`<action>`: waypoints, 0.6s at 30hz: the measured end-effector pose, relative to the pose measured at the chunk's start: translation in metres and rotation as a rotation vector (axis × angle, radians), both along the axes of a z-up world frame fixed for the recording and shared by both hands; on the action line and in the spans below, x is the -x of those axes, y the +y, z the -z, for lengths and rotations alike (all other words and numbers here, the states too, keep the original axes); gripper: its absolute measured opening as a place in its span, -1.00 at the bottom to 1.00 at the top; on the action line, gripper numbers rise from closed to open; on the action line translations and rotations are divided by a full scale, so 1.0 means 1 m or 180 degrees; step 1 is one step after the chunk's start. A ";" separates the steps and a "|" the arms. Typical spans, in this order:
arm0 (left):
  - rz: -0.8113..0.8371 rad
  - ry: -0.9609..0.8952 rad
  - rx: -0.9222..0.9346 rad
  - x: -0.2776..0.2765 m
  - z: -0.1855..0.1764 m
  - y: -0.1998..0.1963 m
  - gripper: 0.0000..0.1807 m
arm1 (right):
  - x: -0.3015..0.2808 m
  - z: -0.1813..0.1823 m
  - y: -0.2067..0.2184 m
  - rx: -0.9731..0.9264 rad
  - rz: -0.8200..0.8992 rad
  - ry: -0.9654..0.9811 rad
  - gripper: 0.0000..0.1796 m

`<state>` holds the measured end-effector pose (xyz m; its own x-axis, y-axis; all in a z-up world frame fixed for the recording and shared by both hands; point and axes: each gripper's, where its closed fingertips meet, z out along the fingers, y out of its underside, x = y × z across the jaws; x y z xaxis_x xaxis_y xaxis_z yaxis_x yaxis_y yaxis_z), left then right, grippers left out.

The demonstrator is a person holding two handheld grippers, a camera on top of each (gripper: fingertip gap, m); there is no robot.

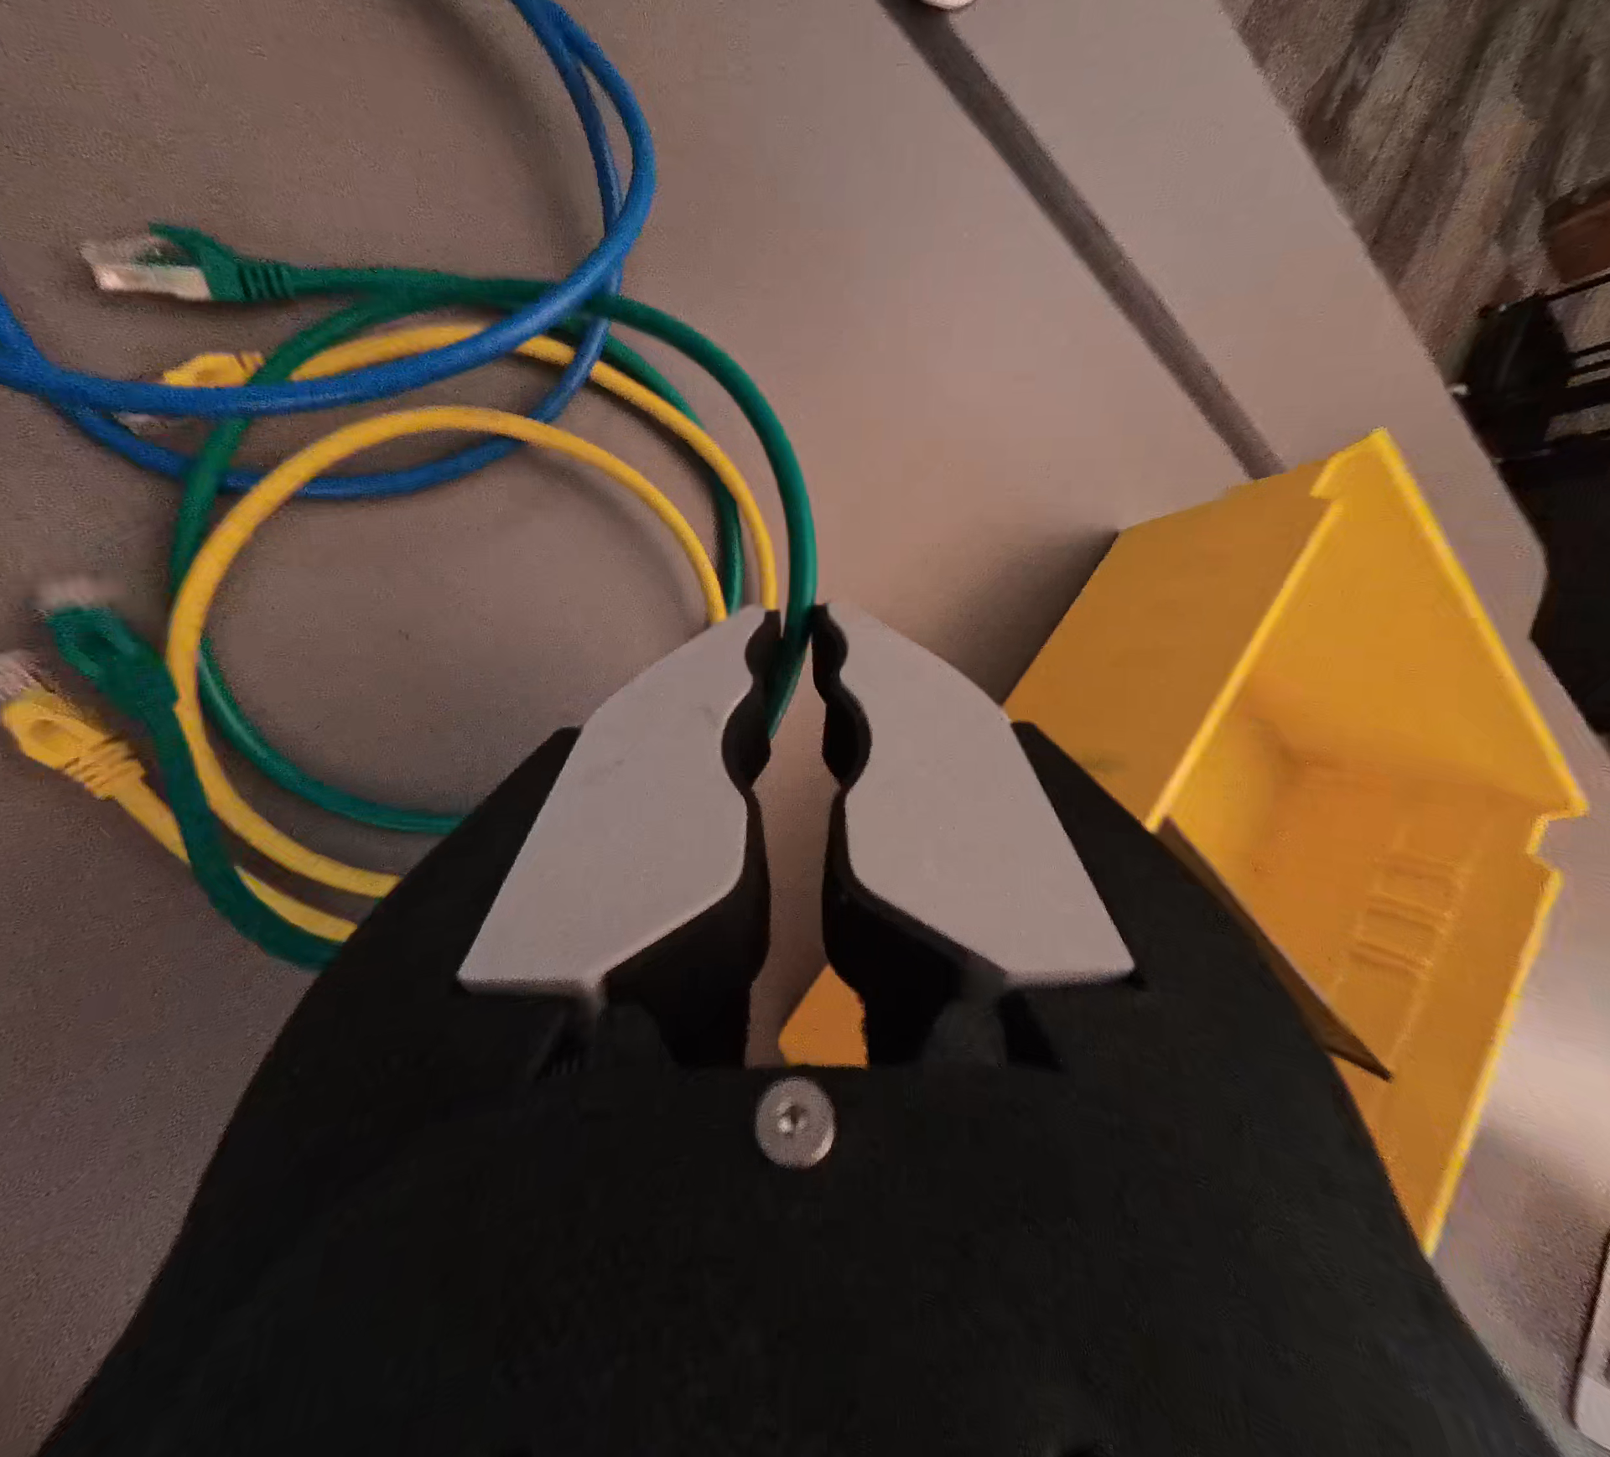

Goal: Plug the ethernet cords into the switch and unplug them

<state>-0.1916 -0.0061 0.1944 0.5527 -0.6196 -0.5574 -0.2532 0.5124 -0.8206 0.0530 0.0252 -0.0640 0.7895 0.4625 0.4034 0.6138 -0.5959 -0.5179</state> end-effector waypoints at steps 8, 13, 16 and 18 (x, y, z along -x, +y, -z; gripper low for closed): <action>0.0007 -0.0039 -0.0024 0.004 -0.004 -0.003 -0.60 | 0.013 -0.125 0.008 -0.0722 -0.0066 -0.0383 -0.94; 0.0005 -0.0053 -0.0021 0.007 -0.005 -0.004 -0.60 | 0.002 -0.176 0.010 -0.0941 0.0125 -0.0545 -0.93; 0.0010 -0.0066 -0.0031 0.008 -0.007 -0.006 -0.60 | -0.003 -0.181 0.014 -0.0873 0.0216 -0.0359 -0.94; 0.0020 -0.0073 -0.0028 0.009 -0.008 -0.006 -0.60 | -0.004 -0.151 0.014 -0.0401 0.0240 -0.0193 -0.94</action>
<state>-0.2004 -0.0126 0.2020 0.5616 -0.6182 -0.5500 -0.2310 0.5211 -0.8216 0.0566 0.0394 0.0869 0.7925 0.3457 0.5025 0.6022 -0.5741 -0.5548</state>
